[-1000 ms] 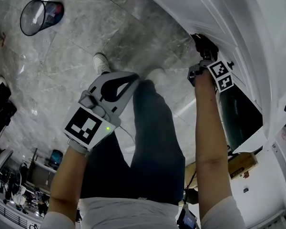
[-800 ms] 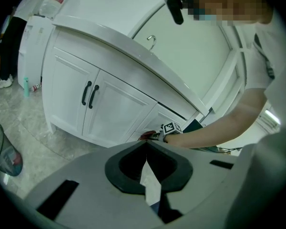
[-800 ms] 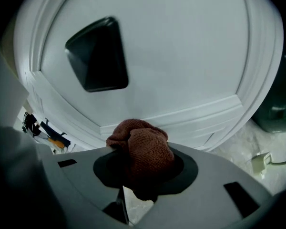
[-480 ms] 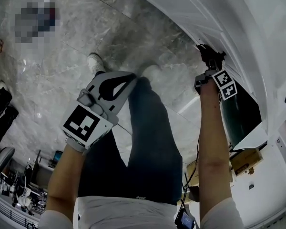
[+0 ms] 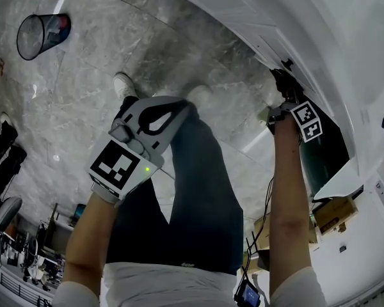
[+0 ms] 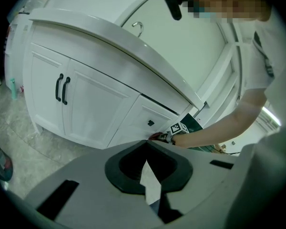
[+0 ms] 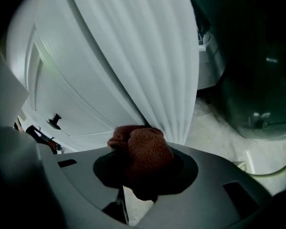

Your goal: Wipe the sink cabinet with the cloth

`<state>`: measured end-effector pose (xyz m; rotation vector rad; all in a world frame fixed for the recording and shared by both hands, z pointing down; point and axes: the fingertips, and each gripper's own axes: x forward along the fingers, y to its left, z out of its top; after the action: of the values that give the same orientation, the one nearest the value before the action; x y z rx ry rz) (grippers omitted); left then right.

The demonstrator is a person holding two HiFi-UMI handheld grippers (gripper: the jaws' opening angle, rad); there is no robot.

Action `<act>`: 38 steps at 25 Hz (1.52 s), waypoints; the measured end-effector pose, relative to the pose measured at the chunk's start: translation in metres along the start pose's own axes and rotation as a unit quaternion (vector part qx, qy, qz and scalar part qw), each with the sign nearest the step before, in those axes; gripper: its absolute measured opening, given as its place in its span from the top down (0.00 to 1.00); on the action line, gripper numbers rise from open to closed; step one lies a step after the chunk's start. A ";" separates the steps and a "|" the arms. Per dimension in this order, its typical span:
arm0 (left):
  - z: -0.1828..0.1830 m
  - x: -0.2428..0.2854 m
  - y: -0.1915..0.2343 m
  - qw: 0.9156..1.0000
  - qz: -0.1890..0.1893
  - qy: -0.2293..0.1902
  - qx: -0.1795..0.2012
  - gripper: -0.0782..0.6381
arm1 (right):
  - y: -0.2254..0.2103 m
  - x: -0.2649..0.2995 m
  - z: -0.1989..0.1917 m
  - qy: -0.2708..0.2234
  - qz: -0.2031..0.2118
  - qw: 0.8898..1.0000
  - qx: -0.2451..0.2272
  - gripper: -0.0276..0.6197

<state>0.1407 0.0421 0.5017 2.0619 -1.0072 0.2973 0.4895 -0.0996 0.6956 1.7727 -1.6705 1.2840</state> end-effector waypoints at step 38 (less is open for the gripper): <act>-0.012 -0.063 0.000 0.999 -0.009 -0.030 0.007 0.88 | 0.110 -0.112 0.067 -0.100 0.104 0.988 0.063 0.76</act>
<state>0.1013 0.0863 0.4772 2.1027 -1.0253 0.2359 0.4249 -0.1117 0.5386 1.8949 -1.9679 1.3635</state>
